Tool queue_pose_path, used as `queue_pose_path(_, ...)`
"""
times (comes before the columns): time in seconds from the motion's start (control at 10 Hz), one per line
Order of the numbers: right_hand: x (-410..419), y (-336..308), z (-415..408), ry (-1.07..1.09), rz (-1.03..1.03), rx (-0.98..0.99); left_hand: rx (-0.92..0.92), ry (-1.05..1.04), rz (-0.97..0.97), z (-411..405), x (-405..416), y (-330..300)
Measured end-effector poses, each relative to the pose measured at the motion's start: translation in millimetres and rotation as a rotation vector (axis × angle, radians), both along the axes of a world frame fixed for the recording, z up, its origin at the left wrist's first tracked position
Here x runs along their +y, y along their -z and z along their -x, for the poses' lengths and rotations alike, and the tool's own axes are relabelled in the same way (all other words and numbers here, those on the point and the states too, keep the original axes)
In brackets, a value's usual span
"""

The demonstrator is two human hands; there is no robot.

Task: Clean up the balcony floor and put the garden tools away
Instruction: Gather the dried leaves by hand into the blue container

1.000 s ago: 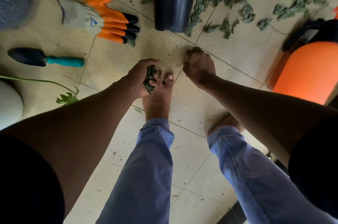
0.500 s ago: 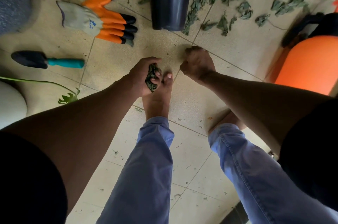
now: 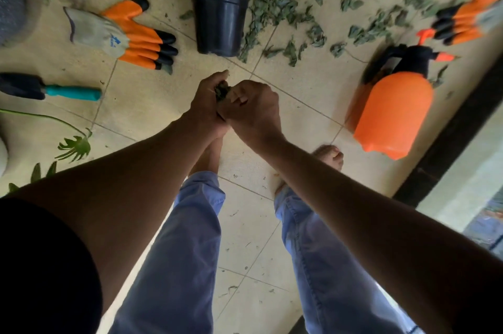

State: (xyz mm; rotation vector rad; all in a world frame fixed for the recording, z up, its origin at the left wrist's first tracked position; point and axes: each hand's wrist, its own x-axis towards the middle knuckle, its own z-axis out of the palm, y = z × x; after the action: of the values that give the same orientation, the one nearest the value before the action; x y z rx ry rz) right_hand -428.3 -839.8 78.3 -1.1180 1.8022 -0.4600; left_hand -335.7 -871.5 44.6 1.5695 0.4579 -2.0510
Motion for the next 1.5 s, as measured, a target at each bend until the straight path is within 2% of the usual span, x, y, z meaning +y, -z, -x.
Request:
queue_pose_path(0.1,-4,-5,4,0.026,0.07,0.145,0.004,0.008,0.031,15,-2,-8)
queue_pose_path(0.3,-8,-8,14,-0.164,0.036,0.377,-0.056,0.074,0.052,26,0,-14)
queue_pose_path(0.4,-1,-8,17,-0.335,0.082,0.35,0.016,0.095,0.035,25,1,-13)
queue_pose_path(0.5,1,1,18,-0.509,0.148,0.353,-0.061,0.202,0.009,25,1,-10)
queue_pose_path(0.6,-2,13,15,-0.502,0.215,0.384,-0.016,0.092,0.012,28,-4,-3)
queue_pose_path(0.7,-12,18,17,-0.385,0.307,0.338,-0.108,0.121,-0.007,33,-24,5)
queue_pose_path(0.8,-33,23,24,-0.398,0.412,0.261,-0.401,0.477,0.031,35,-31,12)
queue_pose_path(0.9,-61,37,38,-0.425,0.434,0.259,0.037,0.067,0.029,21,-33,45)
queue_pose_path(1.0,-94,70,59,-0.465,0.243,0.506,-0.02,0.157,-0.079,11,-27,64)
queue_pose_path(1.1,-126,103,73,-0.608,-0.046,0.682,-0.005,0.167,-0.129,7,-25,68)
queue_pose_path(1.2,-150,127,74,-0.707,-0.116,0.65,-0.002,0.168,-0.159,0,-19,72)
queue_pose_path(1.3,-155,140,65,-0.722,-0.099,0.656,0.01,0.16,-0.164,-6,-13,76)
queue_pose_path(1.5,-132,146,45,-0.586,0.264,0.697,0.02,0.143,-0.166,-15,-9,81)
